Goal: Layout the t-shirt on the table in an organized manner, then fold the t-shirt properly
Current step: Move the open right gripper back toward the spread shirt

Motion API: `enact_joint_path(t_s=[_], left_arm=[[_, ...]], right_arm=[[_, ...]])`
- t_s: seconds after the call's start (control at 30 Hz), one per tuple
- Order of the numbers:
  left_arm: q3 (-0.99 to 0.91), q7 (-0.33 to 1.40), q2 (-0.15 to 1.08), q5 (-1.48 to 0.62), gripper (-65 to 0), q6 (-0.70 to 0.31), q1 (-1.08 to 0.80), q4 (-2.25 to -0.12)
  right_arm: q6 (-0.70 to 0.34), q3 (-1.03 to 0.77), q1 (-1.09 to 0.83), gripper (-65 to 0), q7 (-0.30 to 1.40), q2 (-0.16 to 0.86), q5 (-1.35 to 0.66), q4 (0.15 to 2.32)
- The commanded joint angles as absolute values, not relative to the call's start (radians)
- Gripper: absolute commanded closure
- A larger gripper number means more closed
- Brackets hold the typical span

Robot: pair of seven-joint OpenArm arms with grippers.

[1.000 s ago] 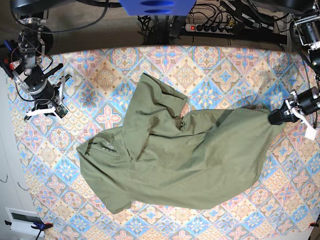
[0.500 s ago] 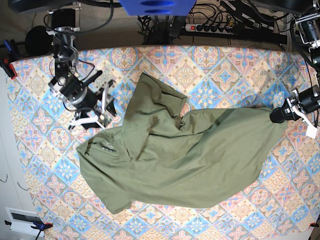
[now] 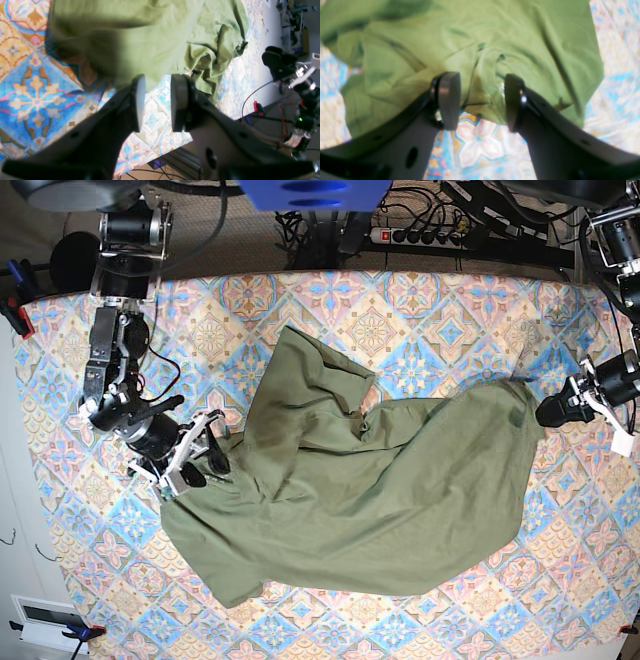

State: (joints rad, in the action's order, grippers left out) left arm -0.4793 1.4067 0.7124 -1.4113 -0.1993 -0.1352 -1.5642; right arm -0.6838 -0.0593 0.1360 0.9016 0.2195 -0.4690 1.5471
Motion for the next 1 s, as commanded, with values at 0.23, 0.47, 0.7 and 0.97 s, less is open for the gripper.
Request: enact_joint_path(t_s=[0.23,0.47,0.7,0.97], left_arm=[[-0.49,1.396,0.737,-1.431,-19.3,-0.202,-0.124,-1.575],[-0.49,1.396,0.736,-1.431,-19.0,-0.202,-0.124,-1.575],[-0.49,1.396,0.736,-1.432,-18.8,-0.202,-0.124,-1.575],[-0.49,1.396,0.73,-1.432,-18.7,-0.202,-0.124,-1.575]], right_arm=[[-0.69,-0.061,0.206,-27.6,0.877,0.213,-0.604,1.345],[-0.69,-0.062,0.208,-27.7,0.875,0.14,-0.602,1.262],[-0.691,-0.058,0.208,-27.7,0.832,0.108,-0.602,1.227],[-0.69,-0.067,0.208,-27.7,0.785,0.108,-0.602,1.194]])
